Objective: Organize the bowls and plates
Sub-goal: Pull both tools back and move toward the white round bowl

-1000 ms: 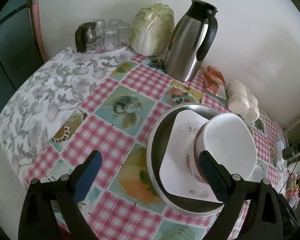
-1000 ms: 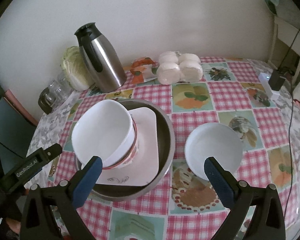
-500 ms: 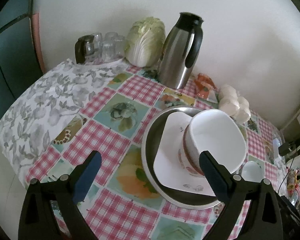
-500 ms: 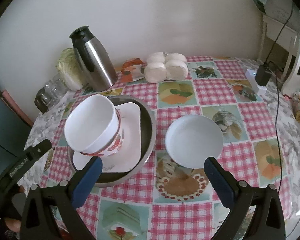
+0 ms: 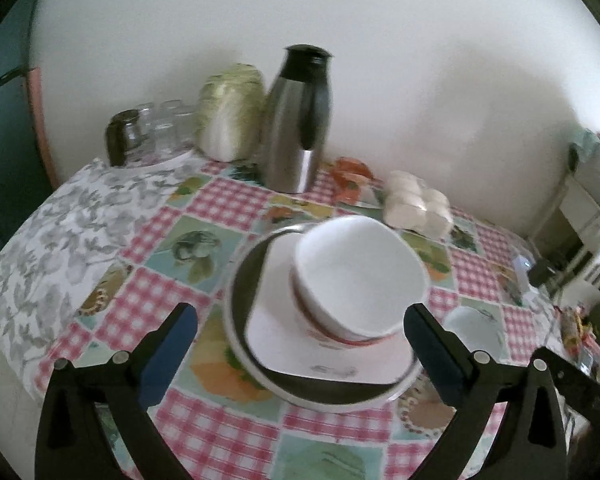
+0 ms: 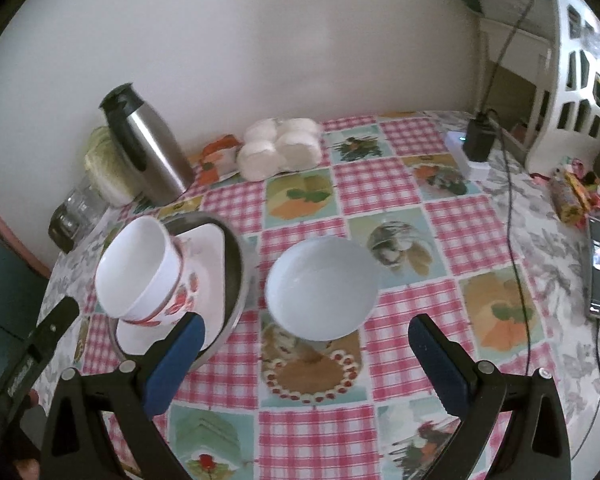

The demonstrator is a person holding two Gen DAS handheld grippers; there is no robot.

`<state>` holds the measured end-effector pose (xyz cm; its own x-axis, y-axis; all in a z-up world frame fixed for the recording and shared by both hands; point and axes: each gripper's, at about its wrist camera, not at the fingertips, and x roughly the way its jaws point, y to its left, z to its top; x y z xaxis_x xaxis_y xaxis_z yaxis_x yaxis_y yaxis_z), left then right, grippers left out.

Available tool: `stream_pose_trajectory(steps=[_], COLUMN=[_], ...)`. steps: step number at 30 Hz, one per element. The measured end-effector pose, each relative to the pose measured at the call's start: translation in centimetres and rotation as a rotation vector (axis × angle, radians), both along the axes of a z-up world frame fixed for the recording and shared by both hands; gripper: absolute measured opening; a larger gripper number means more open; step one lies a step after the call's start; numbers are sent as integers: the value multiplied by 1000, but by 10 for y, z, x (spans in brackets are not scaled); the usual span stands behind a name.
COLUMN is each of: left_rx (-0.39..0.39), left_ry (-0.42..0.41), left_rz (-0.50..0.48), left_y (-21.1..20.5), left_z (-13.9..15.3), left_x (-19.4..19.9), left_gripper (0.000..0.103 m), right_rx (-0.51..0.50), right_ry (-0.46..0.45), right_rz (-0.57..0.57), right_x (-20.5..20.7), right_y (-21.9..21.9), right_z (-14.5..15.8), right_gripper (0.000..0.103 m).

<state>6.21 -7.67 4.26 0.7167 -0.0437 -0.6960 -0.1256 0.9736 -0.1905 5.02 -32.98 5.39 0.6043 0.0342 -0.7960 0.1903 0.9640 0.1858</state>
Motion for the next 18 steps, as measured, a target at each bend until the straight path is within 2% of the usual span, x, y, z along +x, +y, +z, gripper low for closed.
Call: stream_pose_trajectory(steps=[11, 18], left_rx=[-45, -14], left_ry=[88, 90], left_rz=[-138, -230], left_y=[-52, -91], left_z=[-10, -9], left_x=[-1, -11], left_gripper=[103, 103], right_rx=[28, 53], right_ry=[9, 47], right_rz=[-87, -135], right_x=[-7, -9], right_y=[-47, -73], right_z=[-6, -21], right_gripper=[103, 103])
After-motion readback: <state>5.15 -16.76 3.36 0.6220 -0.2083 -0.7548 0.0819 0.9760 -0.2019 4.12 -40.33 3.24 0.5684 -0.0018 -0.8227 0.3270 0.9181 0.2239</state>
